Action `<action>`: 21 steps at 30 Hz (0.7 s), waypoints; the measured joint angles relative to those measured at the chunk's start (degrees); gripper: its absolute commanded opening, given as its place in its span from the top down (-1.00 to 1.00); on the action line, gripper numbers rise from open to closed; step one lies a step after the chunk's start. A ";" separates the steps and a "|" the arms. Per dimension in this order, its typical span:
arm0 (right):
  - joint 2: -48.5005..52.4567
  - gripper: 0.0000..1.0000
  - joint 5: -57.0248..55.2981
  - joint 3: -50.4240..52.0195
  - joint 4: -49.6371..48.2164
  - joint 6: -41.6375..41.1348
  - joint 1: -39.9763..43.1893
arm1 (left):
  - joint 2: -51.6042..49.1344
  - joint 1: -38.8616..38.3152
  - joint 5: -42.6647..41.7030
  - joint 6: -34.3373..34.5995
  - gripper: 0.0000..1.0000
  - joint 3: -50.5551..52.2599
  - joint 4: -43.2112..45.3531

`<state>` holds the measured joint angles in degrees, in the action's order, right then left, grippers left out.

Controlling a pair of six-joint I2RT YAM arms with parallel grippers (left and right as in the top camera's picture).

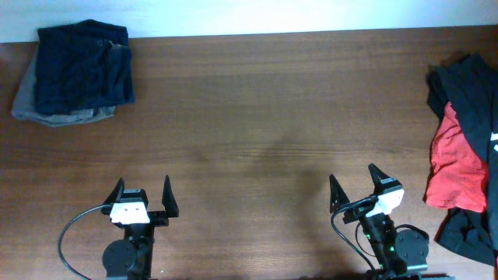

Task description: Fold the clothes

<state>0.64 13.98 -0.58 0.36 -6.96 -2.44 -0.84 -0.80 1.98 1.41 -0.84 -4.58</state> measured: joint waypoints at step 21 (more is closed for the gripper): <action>27.82 -0.97 -25.55 -32.92 15.04 8.33 0.20 | 0.09 0.00 0.00 0.02 -0.98 0.04 0.00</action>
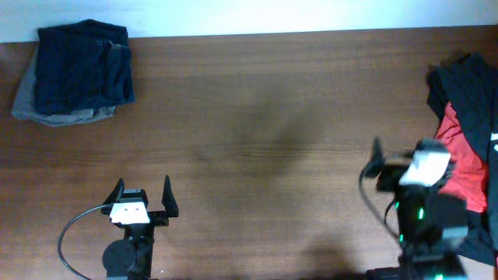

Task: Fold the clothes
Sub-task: 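Reach the right gripper to the clothes pile and grasp the dark green shirt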

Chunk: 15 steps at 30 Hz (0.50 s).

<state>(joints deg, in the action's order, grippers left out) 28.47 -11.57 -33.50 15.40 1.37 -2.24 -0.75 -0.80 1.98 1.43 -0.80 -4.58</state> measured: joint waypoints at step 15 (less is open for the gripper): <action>43.60 -0.97 -5.62 -29.40 20.55 -7.61 37.86 | 0.07 0.00 0.00 0.15 -0.98 0.00 0.00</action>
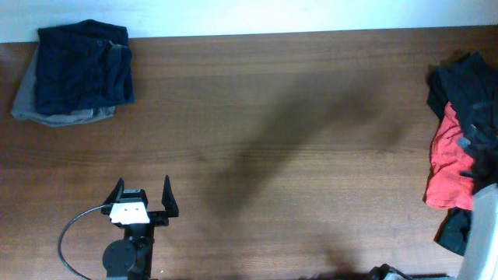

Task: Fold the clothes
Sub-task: 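Reach the right gripper to the clothes pile and grasp the dark green shirt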

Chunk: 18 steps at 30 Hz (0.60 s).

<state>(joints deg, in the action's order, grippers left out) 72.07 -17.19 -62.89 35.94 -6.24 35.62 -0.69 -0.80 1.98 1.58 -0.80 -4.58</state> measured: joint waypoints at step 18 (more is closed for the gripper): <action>15.69 -0.97 20.79 0.00 -7.98 3.28 29.97 | 0.02 0.00 0.00 0.00 -0.98 0.00 0.00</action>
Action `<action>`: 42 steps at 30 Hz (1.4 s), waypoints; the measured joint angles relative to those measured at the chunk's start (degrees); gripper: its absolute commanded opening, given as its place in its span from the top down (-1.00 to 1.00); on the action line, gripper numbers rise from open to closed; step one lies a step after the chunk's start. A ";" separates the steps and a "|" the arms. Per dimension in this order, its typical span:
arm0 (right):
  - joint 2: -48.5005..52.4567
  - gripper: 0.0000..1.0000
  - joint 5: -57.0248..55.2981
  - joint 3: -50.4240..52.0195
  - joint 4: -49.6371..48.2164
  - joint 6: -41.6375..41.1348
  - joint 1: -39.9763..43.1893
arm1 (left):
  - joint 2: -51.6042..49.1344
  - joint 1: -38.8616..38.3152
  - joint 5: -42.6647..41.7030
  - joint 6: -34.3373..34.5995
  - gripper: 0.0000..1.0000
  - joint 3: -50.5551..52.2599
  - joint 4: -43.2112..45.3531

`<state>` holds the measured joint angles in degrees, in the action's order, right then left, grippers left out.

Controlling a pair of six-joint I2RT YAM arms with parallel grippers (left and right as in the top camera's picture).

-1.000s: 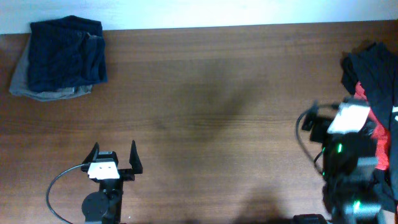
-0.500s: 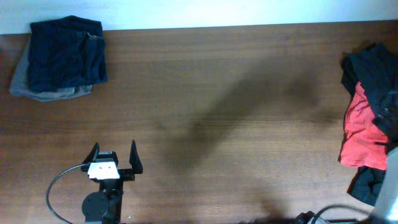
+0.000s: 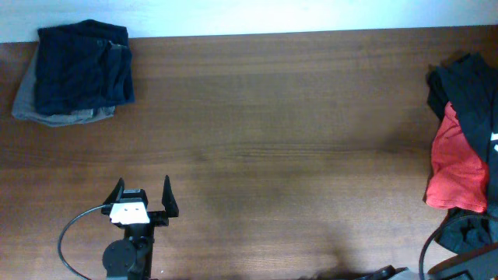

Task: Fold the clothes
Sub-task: 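Reach the right gripper to the clothes pile and grasp the dark green shirt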

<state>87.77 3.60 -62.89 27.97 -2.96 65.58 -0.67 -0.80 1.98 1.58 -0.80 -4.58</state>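
A heap of unfolded clothes lies at the table's right edge: a red garment (image 3: 455,171) with black garments (image 3: 467,93) over and around it. More black cloth (image 3: 467,232) sits at the lower right corner. Part of my right arm (image 3: 467,266) and its cable show there, and the fingers cannot be made out against the dark cloth. My left gripper (image 3: 142,193) rests open near the front left, with nothing between its fingers.
A folded stack (image 3: 74,70), dark navy over grey, lies at the back left corner. The brown wooden table (image 3: 272,140) stretches between the stack and the heap. The left arm's cable (image 3: 70,233) loops at the front left.
My right arm was looming large along the right edge over the red garment. It now shows only in the bottom right corner by the black cloth. Its wide shadow has left the table.
Both grippers first rested open at the front, the right one left of the heap. The right gripper then stood nearer the red garment, later loomed at the right edge, and is now at the lower right corner. The left arm and the clothes kept still.
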 measured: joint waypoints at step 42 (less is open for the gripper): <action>17.40 -0.98 -0.76 -2.05 -13.11 13.25 6.75 | 0.00 0.00 0.00 0.00 -0.98 0.00 0.00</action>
<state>105.16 2.83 -64.95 14.85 10.28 72.34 -0.67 -0.80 1.98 1.58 -0.80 -4.58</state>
